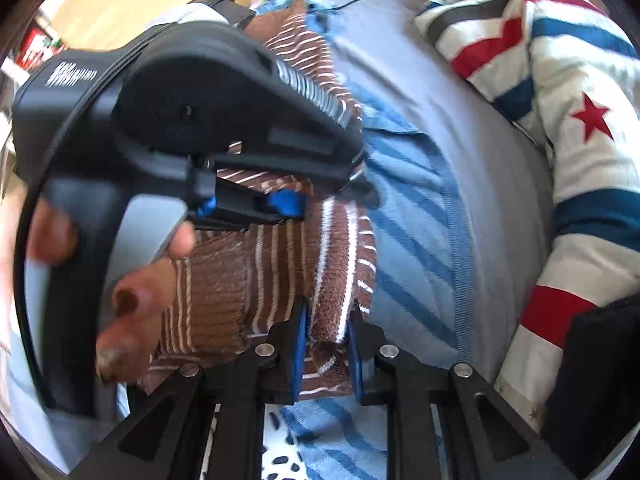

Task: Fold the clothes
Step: 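Grasp the cardigan's side edge with the left tool and fold it lengthwise over the body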

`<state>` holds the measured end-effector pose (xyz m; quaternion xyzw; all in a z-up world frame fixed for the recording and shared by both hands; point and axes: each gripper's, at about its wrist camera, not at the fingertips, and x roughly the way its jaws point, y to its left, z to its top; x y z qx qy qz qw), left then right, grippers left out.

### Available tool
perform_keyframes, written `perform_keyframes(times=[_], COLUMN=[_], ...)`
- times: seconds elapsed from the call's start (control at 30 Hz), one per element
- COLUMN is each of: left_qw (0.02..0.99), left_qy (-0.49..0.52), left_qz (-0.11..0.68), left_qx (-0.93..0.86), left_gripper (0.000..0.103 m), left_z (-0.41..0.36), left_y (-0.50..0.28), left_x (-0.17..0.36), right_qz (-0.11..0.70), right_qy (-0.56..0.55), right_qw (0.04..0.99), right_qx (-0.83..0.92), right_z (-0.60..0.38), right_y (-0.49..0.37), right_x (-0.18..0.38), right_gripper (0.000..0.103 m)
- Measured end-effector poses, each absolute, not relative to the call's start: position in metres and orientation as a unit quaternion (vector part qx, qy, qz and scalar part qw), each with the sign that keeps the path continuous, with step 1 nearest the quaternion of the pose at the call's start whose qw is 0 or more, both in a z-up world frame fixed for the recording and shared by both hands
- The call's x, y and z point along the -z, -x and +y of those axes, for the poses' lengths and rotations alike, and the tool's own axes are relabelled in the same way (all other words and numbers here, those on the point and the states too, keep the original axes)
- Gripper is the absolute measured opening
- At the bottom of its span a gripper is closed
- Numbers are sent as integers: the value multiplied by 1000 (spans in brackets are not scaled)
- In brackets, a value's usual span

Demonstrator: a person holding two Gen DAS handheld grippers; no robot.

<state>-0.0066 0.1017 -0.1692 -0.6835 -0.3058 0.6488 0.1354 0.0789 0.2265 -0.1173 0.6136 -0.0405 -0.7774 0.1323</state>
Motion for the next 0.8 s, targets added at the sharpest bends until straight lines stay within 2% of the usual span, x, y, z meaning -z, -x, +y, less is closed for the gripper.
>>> perform_keyframes(times=[0.23,0.37,0.53,0.6,0.67,0.8], left_qw=[144,107,98,99,103,105], left_qy=[601,616,630,629,628,628], left_qz=[-399,-413,-390,-390,-406,-438], left_qx=[-677,-662,-665,-665,-656,-635], left_gripper=[18,18,18,19,19,20], left_z=[-10,-51,-51,-50,-53,-58], left_y=[-53,-70,-69,-68,-68,-70], left_x=[148,186,209,210,213,216], right_qz=[-3,40,81,73,58,16], right_qy=[-607,-628,-660,-666,-667,-647], right_qw=[216,238,227,232,243,242], right_qx=[765,740,712,706,702,723], right_z=[157,114,94,94,98,127], right_y=[-114,-122,-121,-120,-121,-125], right_x=[105,125,152,152,143,109], right_gripper=[19,19,21,28,44,53])
